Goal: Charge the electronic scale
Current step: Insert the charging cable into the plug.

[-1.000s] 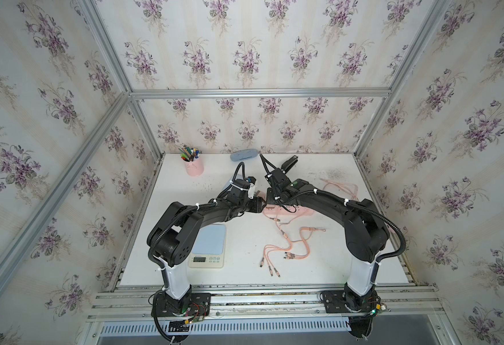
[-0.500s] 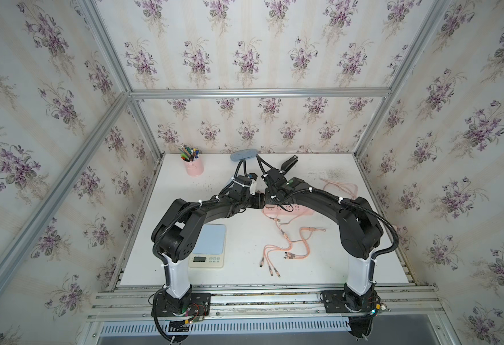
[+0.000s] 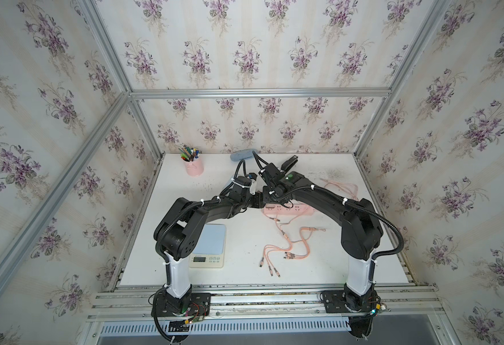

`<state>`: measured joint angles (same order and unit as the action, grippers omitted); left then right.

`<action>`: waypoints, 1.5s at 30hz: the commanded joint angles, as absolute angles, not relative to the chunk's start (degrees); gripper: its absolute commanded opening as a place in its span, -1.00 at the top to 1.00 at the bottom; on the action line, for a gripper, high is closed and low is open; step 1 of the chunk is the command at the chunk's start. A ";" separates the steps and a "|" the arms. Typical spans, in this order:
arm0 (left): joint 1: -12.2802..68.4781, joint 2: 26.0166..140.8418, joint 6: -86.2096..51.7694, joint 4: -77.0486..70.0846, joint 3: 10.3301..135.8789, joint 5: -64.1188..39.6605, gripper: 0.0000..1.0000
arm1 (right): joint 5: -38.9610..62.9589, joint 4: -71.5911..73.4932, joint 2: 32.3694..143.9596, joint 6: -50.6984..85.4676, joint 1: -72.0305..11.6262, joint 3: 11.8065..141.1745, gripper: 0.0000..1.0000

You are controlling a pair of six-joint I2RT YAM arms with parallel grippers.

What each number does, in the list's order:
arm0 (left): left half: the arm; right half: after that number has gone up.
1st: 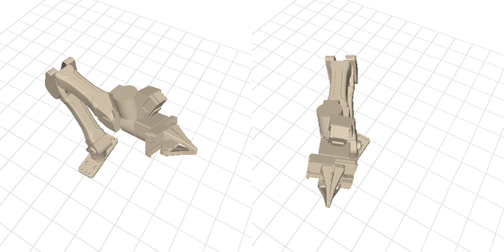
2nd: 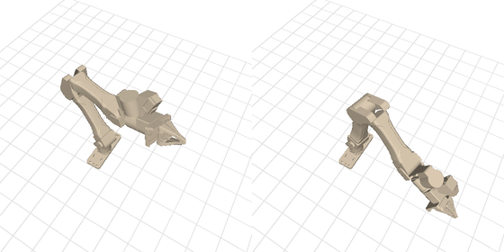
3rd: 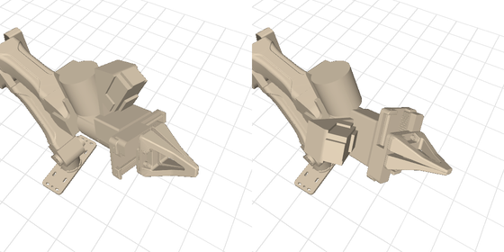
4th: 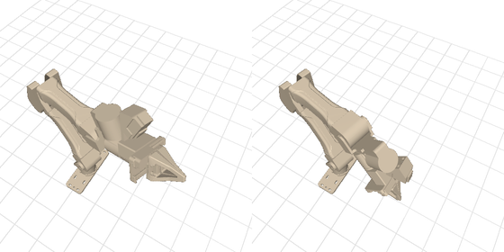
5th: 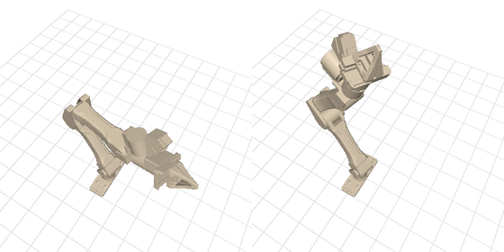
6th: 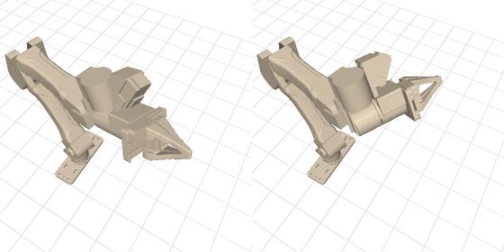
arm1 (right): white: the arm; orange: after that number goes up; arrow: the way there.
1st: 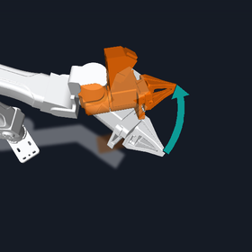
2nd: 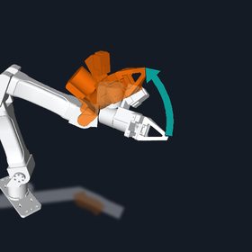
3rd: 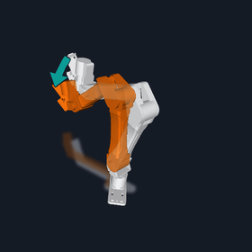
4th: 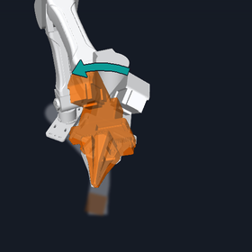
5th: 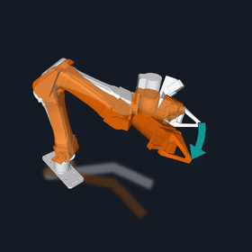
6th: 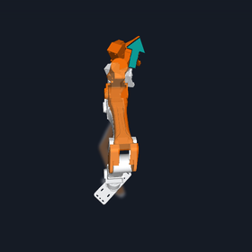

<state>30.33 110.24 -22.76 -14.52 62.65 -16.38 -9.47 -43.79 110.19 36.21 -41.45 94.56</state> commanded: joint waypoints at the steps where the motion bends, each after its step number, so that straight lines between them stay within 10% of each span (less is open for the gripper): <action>1: 30.44 110.48 -21.90 -9.15 62.45 -14.99 -0.11 | -10.61 -43.49 108.78 37.72 -41.40 95.81 0.14; 12: 30.45 110.05 -21.35 -8.58 62.14 -15.19 -0.05 | -10.76 -43.66 111.57 37.44 -39.64 94.31 0.28; 22: 30.43 109.95 -20.90 -8.26 62.22 -15.21 -0.03 | -7.57 -42.19 112.99 36.28 -39.36 92.52 0.93; 34: 30.49 109.82 -20.59 -8.17 61.98 -15.29 -0.02 | -8.73 -42.15 112.27 35.33 -38.50 92.49 0.58; 45: 30.48 109.70 -20.50 -8.17 61.34 -15.38 0.00 | -7.87 -42.57 114.76 34.03 -38.27 94.22 0.88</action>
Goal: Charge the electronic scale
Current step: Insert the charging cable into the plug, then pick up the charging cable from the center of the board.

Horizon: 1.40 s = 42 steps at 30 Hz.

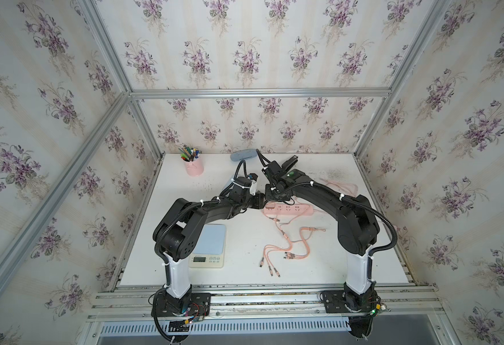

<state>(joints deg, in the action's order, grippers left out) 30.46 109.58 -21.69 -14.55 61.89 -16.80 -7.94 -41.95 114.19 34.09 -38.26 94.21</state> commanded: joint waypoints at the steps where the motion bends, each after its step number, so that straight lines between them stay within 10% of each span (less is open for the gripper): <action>1: 30.45 109.69 -20.57 -8.17 61.31 -15.30 0.00 | -7.57 -42.67 114.70 34.09 -38.28 93.98 1.00; 21: 30.43 108.57 -20.05 -7.46 60.90 -14.60 0.03 | -2.99 -39.40 111.32 39.23 -40.08 79.11 1.00; 29: 29.73 103.32 -17.93 -3.79 62.62 -12.91 -0.08 | -9.57 -44.32 106.21 33.85 -39.64 95.34 0.26; 42: 29.44 90.71 -15.74 -0.13 54.74 -12.44 -0.19 | -4.88 -37.91 87.24 33.78 -38.14 71.52 0.20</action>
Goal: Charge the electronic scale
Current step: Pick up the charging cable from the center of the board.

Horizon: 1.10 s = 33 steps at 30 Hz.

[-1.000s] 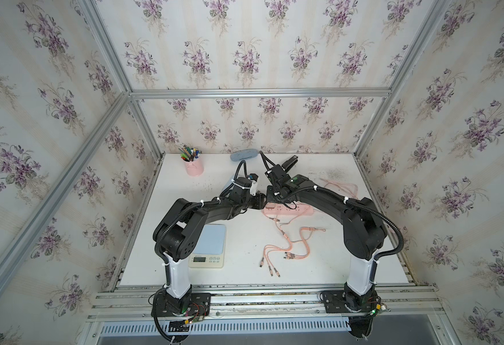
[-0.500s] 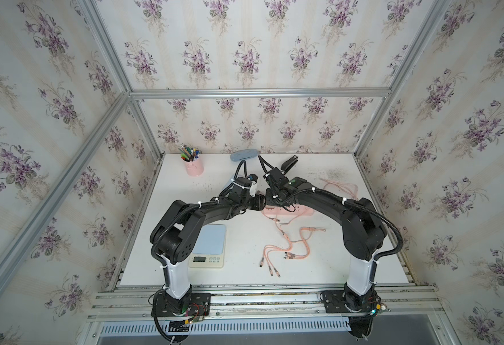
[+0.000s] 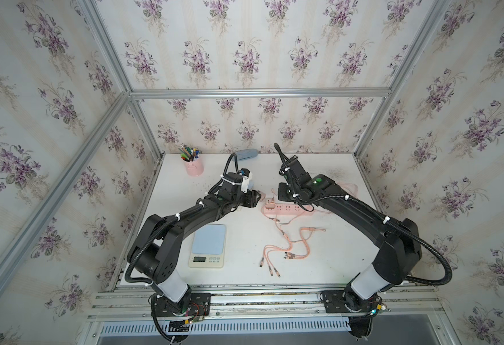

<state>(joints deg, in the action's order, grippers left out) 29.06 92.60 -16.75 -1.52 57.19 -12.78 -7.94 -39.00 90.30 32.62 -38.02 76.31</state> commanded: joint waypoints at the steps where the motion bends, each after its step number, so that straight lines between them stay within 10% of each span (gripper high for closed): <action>1: 29.82 89.60 -15.68 -0.03 53.51 -12.08 -0.19 | -3.32 -36.90 85.72 34.04 -38.21 68.54 0.18; 12: 38.42 79.51 -16.34 5.87 43.78 -5.66 -0.19 | 2.11 -28.40 78.66 40.02 -45.29 44.77 -0.08; 33: 60.40 77.42 -27.33 8.70 34.69 -2.26 -0.17 | 0.38 -22.24 74.89 38.36 -46.72 42.36 -0.03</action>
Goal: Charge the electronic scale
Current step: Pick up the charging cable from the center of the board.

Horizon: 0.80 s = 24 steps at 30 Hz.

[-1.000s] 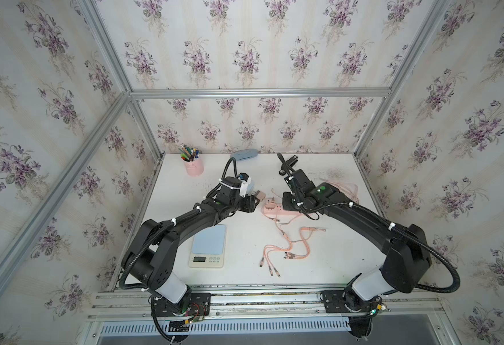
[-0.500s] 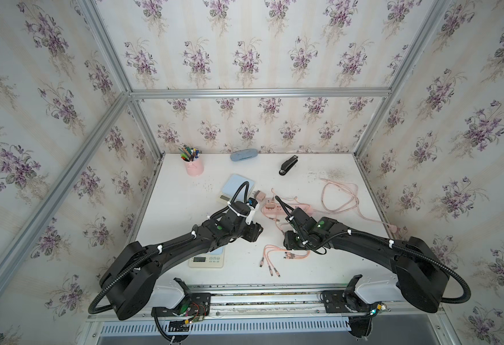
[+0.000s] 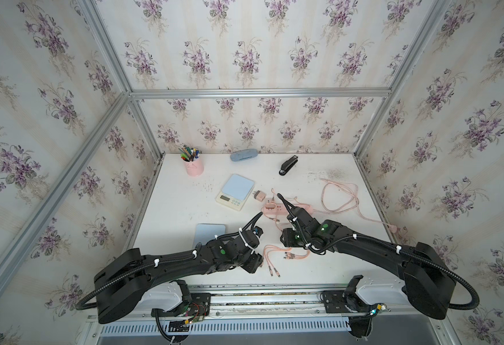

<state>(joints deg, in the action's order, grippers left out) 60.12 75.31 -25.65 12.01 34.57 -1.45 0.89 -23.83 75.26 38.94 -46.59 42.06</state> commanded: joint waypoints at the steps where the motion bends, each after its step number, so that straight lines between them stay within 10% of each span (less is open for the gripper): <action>1: 60.62 78.79 -27.41 7.92 34.79 -2.43 -0.16 | 0.35 -22.22 74.88 38.17 -46.67 42.36 -0.03; 6: 60.91 85.75 -27.60 3.28 34.28 -3.93 -0.11 | 0.33 -21.54 74.27 36.71 -46.67 42.52 0.13; 15: 60.81 80.72 -23.58 10.74 35.24 -1.56 0.85 | 0.08 -20.20 70.52 32.55 -43.16 44.51 0.16; 24: 57.93 71.02 -6.34 27.58 46.66 3.43 1.00 | 3.42 -16.11 64.64 16.53 -37.71 48.80 0.07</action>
<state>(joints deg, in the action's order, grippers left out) 58.92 72.55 -15.16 20.58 43.94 0.69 1.52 -19.00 65.63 25.19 -37.82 47.16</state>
